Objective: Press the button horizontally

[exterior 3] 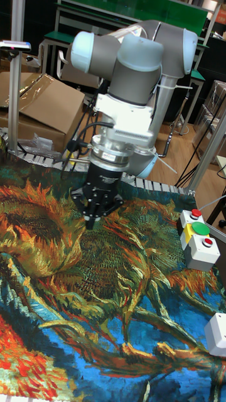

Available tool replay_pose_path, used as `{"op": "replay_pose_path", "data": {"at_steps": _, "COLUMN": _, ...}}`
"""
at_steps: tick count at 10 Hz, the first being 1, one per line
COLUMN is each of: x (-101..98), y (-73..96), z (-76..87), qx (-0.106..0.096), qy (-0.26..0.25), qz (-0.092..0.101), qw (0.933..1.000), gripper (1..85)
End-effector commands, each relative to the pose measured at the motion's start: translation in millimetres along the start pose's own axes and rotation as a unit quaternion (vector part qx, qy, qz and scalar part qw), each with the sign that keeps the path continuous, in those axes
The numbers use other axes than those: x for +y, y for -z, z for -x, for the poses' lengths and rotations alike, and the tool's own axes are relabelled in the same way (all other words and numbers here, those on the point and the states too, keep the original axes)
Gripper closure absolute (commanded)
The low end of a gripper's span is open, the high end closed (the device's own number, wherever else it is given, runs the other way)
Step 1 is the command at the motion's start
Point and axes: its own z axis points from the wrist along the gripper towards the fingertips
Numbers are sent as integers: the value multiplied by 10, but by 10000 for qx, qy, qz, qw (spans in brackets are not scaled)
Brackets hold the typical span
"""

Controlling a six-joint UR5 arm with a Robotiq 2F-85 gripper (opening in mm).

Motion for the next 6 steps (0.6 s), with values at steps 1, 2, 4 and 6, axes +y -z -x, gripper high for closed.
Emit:
{"op": "replay_pose_path", "data": {"at_steps": 1, "x": -325, "y": -186, "z": -196, "qx": 69, "qy": 14, "qz": -28, "qw": 10000, "gripper": 833}}
{"op": "replay_pose_path", "data": {"at_steps": 2, "x": -320, "y": -197, "z": -178, "qx": -5, "qy": -39, "qz": 17, "qw": 10000, "gripper": 820}}
{"op": "replay_pose_path", "data": {"at_steps": 4, "x": -484, "y": -192, "z": -207, "qx": 44, "qy": -209, "qz": -299, "qw": 9993, "gripper": 840}}
{"op": "replay_pose_path", "data": {"at_steps": 6, "x": -517, "y": -311, "z": -207, "qx": 88, "qy": -72, "qz": -297, "qw": 9995, "gripper": 823}}
